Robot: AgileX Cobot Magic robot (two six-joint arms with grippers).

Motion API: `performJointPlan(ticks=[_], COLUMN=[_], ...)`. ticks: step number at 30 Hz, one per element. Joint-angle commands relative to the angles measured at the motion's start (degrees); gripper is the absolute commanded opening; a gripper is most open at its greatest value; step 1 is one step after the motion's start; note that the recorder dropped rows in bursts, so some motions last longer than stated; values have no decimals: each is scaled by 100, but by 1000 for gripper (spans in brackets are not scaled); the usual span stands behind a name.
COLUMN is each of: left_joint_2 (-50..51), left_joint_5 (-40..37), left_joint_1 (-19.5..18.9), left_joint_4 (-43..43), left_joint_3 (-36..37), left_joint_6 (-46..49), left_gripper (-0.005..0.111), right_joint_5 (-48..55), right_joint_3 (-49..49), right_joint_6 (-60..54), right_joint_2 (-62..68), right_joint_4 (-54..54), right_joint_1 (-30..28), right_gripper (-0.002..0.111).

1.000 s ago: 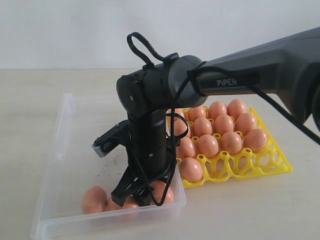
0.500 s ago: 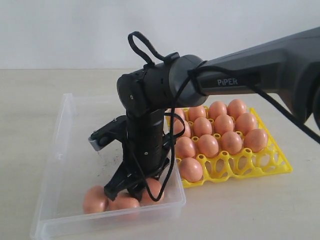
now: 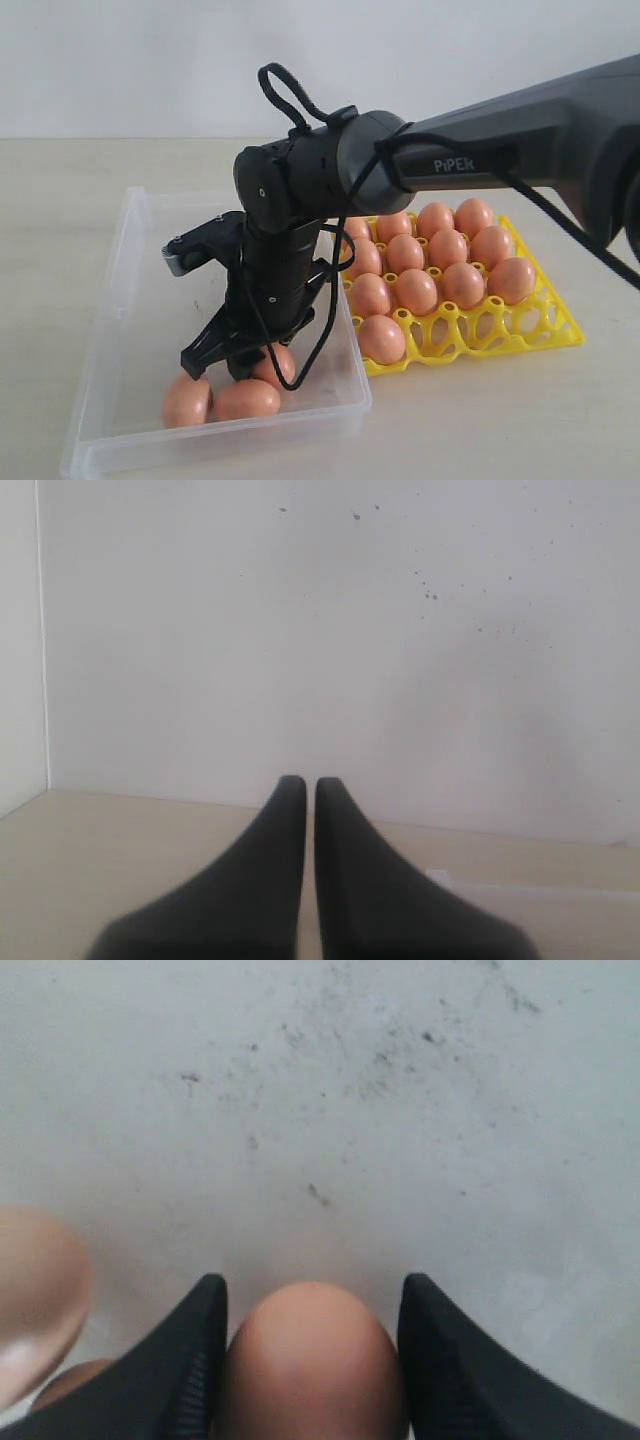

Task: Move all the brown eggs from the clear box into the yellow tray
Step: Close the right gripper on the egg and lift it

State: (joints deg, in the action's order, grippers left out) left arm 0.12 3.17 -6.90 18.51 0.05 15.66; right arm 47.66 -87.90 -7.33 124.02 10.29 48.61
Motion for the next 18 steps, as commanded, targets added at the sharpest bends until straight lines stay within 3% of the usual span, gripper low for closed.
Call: performJointPlan(ticks=[1,18], left_joint_2=[-12,-12], left_joint_5=[-17,-17], left_joint_1=[8,8], left_joint_4=[-23,-23], left_joint_3=[-5,-5], left_joint_6=[31,31], left_gripper=[4,4], right_joint_5=[-374,-1763], right_joint_3=[-24,-15], right_joint_6=[27,290], right_joint_2=[-8,-258], right_joint_4=[-1,-11], right_joint_1=[2,2], right_gripper=[0,0])
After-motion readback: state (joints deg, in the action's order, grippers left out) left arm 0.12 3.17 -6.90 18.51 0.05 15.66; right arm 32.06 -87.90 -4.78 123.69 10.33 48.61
